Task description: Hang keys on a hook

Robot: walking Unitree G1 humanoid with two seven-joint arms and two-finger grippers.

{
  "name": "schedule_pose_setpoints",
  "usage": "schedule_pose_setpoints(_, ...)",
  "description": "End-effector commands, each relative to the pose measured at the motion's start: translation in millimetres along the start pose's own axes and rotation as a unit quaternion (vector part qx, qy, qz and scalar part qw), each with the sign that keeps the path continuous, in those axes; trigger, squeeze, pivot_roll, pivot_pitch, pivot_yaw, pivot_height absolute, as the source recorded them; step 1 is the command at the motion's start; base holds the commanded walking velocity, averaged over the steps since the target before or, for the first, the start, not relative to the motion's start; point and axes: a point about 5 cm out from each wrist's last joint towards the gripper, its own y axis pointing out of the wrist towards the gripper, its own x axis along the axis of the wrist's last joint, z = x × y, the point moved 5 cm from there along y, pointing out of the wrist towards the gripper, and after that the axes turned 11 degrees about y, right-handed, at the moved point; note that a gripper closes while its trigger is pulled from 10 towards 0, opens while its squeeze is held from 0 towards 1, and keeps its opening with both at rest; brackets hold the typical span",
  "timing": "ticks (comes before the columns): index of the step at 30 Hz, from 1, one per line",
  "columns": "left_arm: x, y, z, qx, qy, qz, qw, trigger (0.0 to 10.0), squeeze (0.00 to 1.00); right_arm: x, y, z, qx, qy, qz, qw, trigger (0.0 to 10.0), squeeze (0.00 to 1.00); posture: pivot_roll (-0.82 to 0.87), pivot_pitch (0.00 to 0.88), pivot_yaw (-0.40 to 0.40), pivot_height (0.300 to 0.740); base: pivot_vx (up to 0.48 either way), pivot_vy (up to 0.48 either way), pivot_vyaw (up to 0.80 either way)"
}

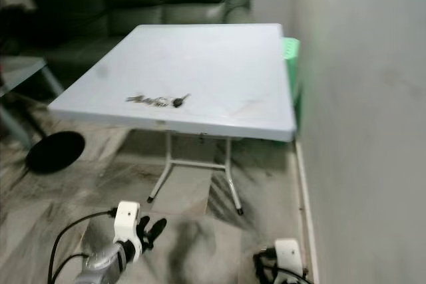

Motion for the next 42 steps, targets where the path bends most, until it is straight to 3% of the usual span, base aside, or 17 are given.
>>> schedule_pose_setpoints(1, 20.1, 2.3, 3.3, 0.001, 0.012, -0.044, 0.999, 10.0, 0.00, -2.4, -5.1, 2.9, 0.008, 0.004, -0.013, 1.000, 10.0, 0.00, -0.01, 0.053, 0.048, 0.740, 0.000, 0.000, 0.80)
schedule_pose_setpoints(6, 44.6, 1.5, 8.0, 0.007, 0.016, -0.099, 0.995, 10.0, 0.00, 24.0, -7.8, 12.4, 0.033, 0.030, -0.091, 0.995, 10.0, 0.00, -0.01, 0.060, 0.049, 0.740, 0.000, 0.000, 0.64)
schedule_pose_setpoints(10, 89.9, 3.0, 1.2, -0.002, 0.020, -0.175, 0.984, 10.0, 0.00, 75.9, -15.9, 31.0, 0.066, 0.033, -0.199, 0.977, 10.0, 0.00, -0.01, 0.063, 0.051, 0.740, 0.000, 0.000, 0.00)
schedule_pose_setpoints(18, 131.6, 0.5, -12.5, -0.025, 0.028, -0.234, 0.972, 10.0, 0.00, 133.4, -26.2, 43.7, 0.079, 0.034, -0.288, 0.954, 10.0, 0.00, -0.01, 0.080, 0.059, 0.740, 0.000, 0.000, 0.00)
schedule_pose_setpoints(21, 145.6, 2.8, 0.2, 0.010, -0.041, -0.239, 0.970, 10.0, 0.00, 153.0, -32.2, 41.9, 0.079, 0.056, -0.312, 0.945, 10.0, 0.00, -0.01, 0.080, 0.060, 0.740, 0.000, 0.000, 0.00)
schedule_pose_setpoints(24, 179.8, 1.1, 14.4, 0.043, -0.166, -0.284, 0.943, 10.0, 0.00, 181.8, -38.3, 34.5, 0.067, 0.093, -0.349, 0.930, 10.0, 0.00, -0.01, 0.084, 0.068, 0.740, 0.000, 0.000, 0.00)
schedule_pose_setpoints(25, 188.1, 3.2, 20.0, 0.061, -0.235, -0.288, 0.926, 10.0, 0.00, 191.3, -40.0, 30.5, 0.059, 0.110, -0.361, 0.924, 10.0, 0.00, 0.00, 0.082, 0.070, 0.740, 0.000, 0.000, 0.00)
schedule_pose_setpoints(28, 194.3, 9.1, 20.6, 0.090, -0.223, -0.283, 0.928, 10.0, 0.00, 203.0, -39.8, 25.6, 0.048, 0.150, -0.374, 0.914, 10.0, 0.00, 0.00, 0.079, 0.072, 0.740, 0.000, 0.000, 0.00)
schedule_pose_setpoints(30, 195.4, 12.6, 18.0, 0.084, -0.255, -0.282, 0.921, 10.0, 0.00, 205.3, -38.5, 27.2, 0.051, 0.161, -0.372, 0.913, 10.0, 0.00, -0.01, 0.078, 0.074, 0.740, 0.000, 0.000, 0.00)
schedule_pose_setpoints(31, 193.0, 18.1, 21.5, 0.100, -0.336, -0.268, 0.897, 10.0, 0.00, 206.3, -37.5, 29.5, 0.054, 0.179, -0.371, 0.909, 10.0, 0.00, -0.01, 0.072, 0.070, 0.740, 0.000, 0.000, 0.00)
schedule_pose_setpoints(32, 190.9, 20.4, 22.8, 0.108, -0.363, -0.255, 0.890, 10.0, 0.00, 206.3, -37.5, 30.3, 0.055, 0.186, -0.369, 0.909, 10.0, 0.00, -0.01, 0.072, 0.070, 0.740, 0.000, 0.000, 0.00)
schedule_pose_setpoints(33, 198.5, 22.5, 17.0, 0.109, -0.309, -0.241, 0.913, 10.0, 0.00, 206.4, -38.2, 35.0, 0.060, 0.183, -0.366, 0.910, 10.0, 0.00, -0.01, 0.071, 0.071, 0.740, 0.000, 0.000, 0.00)
schedule_pose_setpoints(34, 216.4, 17.6, 3.1, 0.066, -0.202, -0.265, 0.941, 10.0, 0.00, 206.7, -40.5, 39.8, 0.068, 0.181, -0.364, 0.911, 10.0, 0.00, -0.02, 0.069, 0.073, 0.740, 0.000, 0.000, 0.00)
schedule_pose_setpoints(35, 220.0, 16.2, -0.8, 0.054, -0.180, -0.271, 0.944, 10.0, 0.00, 206.7, -41.1, 40.6, 0.070, 0.181, -0.364, 0.911, 10.0, 0.00, -0.02, 0.069, 0.073, 0.740, 0.000, 0.000, 0.00)
schedule_pose_setpoints(37, 234.9, 4.8, -8.9, 0.046, -0.021, -0.294, 0.954, 10.0, 0.00, 207.6, -45.0, 43.6, 0.071, 0.156, -0.364, 0.916, 10.0, 0.00, -0.03, 0.071, 0.078, 0.740, 0.000, 0.000, 0.00)
schedule_pose_setpoints(40, 231.8, -1.2, -6.7, 0.024, 0.030, -0.286, 0.958, 10.0, 0.00, 209.7, -51.1, 43.9, 0.072, 0.108, -0.368, 0.921, 10.0, 0.00, -0.03, 0.071, 0.091, 0.740, 0.000, 0.000, 0.00)
schedule_pose_setpoints(42, 229.3, -7.5, 1.0, 0.008, 0.017, -0.286, 0.958, 10.0, 0.00, 213.0, -57.5, 39.8, 0.066, 0.093, -0.376, 0.920, 10.0, 0.00, -0.04, 0.073, 0.099, 0.740, 0.000, 0.000, 0.00)
